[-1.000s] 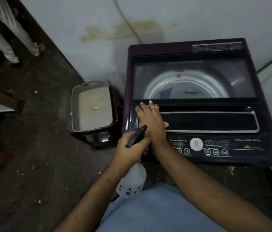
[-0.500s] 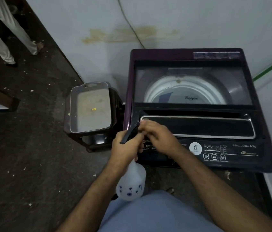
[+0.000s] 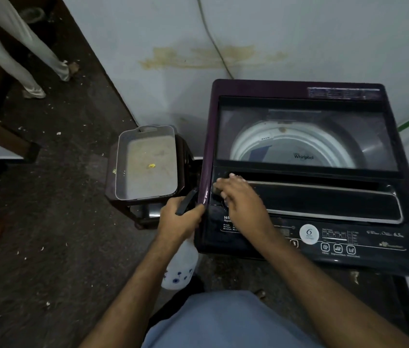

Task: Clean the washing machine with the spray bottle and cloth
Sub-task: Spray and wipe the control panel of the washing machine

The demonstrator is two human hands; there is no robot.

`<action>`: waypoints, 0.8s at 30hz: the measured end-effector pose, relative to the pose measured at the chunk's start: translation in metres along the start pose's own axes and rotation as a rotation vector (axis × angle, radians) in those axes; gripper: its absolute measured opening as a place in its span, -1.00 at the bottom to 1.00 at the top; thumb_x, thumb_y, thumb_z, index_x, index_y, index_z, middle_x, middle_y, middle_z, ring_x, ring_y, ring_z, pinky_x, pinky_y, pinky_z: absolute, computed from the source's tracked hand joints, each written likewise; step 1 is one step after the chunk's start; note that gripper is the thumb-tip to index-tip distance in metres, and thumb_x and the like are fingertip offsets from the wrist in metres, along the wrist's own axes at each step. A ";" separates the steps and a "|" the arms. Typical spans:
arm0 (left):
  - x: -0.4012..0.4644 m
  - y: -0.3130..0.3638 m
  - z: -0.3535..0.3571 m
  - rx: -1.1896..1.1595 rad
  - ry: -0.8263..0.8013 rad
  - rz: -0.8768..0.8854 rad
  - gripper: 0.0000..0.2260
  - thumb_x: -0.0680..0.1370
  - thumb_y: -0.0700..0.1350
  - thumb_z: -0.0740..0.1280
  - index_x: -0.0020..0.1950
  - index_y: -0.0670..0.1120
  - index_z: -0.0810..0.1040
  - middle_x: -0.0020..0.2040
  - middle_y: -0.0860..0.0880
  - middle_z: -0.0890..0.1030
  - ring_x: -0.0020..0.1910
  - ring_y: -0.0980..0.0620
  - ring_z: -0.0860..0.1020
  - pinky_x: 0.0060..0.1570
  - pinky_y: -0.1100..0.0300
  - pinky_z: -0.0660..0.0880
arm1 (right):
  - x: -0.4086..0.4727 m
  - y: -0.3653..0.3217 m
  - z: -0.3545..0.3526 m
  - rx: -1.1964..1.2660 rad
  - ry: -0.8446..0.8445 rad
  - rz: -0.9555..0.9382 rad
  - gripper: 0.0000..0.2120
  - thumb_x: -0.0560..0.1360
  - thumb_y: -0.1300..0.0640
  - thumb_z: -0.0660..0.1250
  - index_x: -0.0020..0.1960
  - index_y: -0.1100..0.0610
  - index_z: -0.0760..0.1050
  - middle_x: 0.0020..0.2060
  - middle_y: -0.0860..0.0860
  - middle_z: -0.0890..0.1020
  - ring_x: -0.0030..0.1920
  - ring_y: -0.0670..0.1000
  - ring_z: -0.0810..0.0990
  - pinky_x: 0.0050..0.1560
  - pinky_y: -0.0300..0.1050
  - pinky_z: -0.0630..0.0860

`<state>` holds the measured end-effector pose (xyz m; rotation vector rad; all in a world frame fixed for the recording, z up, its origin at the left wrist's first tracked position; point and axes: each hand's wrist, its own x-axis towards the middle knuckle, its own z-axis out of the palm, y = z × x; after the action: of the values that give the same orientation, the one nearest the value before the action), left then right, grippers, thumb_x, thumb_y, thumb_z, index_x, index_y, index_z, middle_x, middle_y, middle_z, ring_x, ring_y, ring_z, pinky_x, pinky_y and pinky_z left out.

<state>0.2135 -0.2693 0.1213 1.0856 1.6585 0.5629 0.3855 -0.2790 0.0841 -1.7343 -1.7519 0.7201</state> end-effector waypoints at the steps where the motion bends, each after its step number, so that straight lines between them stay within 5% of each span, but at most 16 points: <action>1: 0.005 -0.002 -0.003 -0.002 -0.009 0.012 -0.87 0.54 -0.10 0.50 -0.08 -0.16 0.67 -0.15 -0.26 0.73 -0.19 -0.24 0.72 -0.28 0.09 0.52 | 0.007 -0.002 0.008 -0.094 -0.047 0.000 -0.62 0.60 0.26 0.22 0.39 0.18 0.55 0.42 0.06 0.53 0.55 0.12 0.31 0.57 -0.12 0.01; 4: 0.007 -0.004 -0.008 -0.013 -0.033 0.020 -0.89 0.57 -0.11 0.48 -0.05 -0.15 0.66 -0.19 -0.19 0.71 -0.21 -0.20 0.69 -0.30 0.11 0.48 | 0.039 0.003 0.018 -0.215 0.049 0.027 -0.55 0.57 0.38 0.26 0.39 0.08 0.54 0.43 0.05 0.52 0.54 0.12 0.32 0.60 -0.04 0.03; 7: 0.014 -0.004 -0.017 0.026 -0.054 0.033 -0.83 0.58 -0.16 0.45 -0.08 -0.28 0.63 -0.28 -0.14 0.63 -0.29 -0.08 0.58 -0.34 0.13 0.44 | 0.074 -0.011 0.024 -0.254 0.098 0.104 -0.60 0.62 0.30 0.25 0.44 0.09 0.50 0.47 0.07 0.48 0.55 0.14 0.30 0.61 0.04 0.06; 11: 0.035 -0.002 -0.028 0.041 -0.111 0.046 -0.81 0.60 -0.14 0.44 -0.12 -0.24 0.65 -0.32 -0.11 0.64 -0.32 -0.04 0.59 -0.37 0.15 0.45 | 0.029 -0.021 0.038 -0.441 -0.101 -0.144 -0.38 0.48 0.39 0.32 0.51 0.12 0.42 0.53 0.09 0.39 0.57 0.17 0.27 0.62 0.09 0.02; 14: 0.052 0.004 -0.035 0.053 -0.163 0.075 -0.82 0.59 -0.11 0.44 -0.15 -0.19 0.65 -0.32 -0.09 0.64 -0.34 0.00 0.60 -0.35 0.16 0.45 | -0.001 -0.002 0.037 -0.413 -0.073 -0.211 -0.41 0.43 0.39 0.39 0.44 0.09 0.50 0.46 0.05 0.49 0.50 0.13 0.39 0.60 0.02 0.14; 19: 0.066 0.018 -0.044 0.107 -0.251 0.126 -0.77 0.59 -0.17 0.40 -0.22 -0.26 0.59 -0.32 -0.22 0.65 -0.37 0.00 0.58 -0.38 0.17 0.43 | 0.066 -0.024 0.057 -0.410 0.159 0.116 -0.45 0.53 0.39 0.29 0.49 0.08 0.45 0.50 0.05 0.44 0.55 0.15 0.29 0.58 0.15 0.19; 24: 0.085 0.022 -0.051 0.093 -0.296 0.141 -0.73 0.52 -0.05 0.40 -0.20 -0.26 0.57 -0.24 -0.30 0.64 -0.33 -0.08 0.57 -0.30 0.06 0.44 | 0.115 -0.027 0.063 -0.464 0.111 0.206 -0.51 0.59 0.28 0.26 0.50 0.07 0.41 0.53 0.04 0.37 0.59 0.19 0.19 0.51 0.29 0.28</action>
<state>0.1692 -0.1785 0.1145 1.2947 1.3690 0.3955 0.3211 -0.1637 0.0624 -2.2391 -1.7767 0.2991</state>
